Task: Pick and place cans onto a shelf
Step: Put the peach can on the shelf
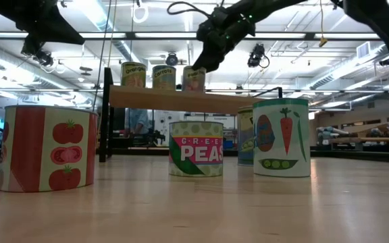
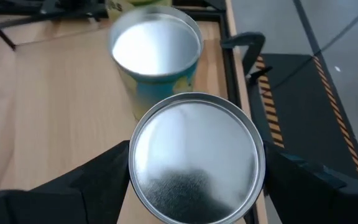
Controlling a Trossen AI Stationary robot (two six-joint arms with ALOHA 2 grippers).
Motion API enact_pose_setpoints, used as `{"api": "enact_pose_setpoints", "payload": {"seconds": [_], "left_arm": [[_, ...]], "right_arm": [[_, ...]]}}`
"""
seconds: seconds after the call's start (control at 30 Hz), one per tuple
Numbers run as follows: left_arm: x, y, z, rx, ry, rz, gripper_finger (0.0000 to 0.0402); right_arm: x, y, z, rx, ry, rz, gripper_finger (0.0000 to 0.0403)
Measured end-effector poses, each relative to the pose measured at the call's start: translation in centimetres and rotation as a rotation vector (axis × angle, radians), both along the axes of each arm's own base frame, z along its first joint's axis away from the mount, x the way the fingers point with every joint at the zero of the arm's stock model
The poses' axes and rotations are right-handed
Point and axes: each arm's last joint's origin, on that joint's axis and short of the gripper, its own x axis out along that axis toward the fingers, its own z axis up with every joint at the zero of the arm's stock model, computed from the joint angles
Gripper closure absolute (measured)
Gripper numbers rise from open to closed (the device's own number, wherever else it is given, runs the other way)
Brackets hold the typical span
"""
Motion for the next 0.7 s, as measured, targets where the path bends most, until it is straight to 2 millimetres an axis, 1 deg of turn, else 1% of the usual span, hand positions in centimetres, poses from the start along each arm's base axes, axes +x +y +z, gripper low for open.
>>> {"api": "enact_pose_setpoints", "payload": {"seconds": [0.17, 0.3, 0.6, 0.7], "left_arm": [[0.00, 0.00, 0.00, 0.000, 0.000, 0.000, 0.0386], [0.00, 0.00, 0.00, 0.000, 0.000, 0.000, 0.0386], [0.00, 0.00, -0.01, 0.000, 0.000, 0.000, 0.0386], [0.00, 0.00, -0.01, -0.001, 0.000, 0.000, 0.0386]], "right_arm": [[0.51, -0.21, -0.32, -0.002, -0.008, 0.044, 0.0073], [0.73, 0.04, -0.63, -0.013, 0.009, 0.065, 0.0073], [0.86, -0.03, -0.51, -0.035, -0.006, 0.069, 0.0072], [1.03, 0.21, -0.51, -0.036, -0.006, 0.076, 0.0071]]}}
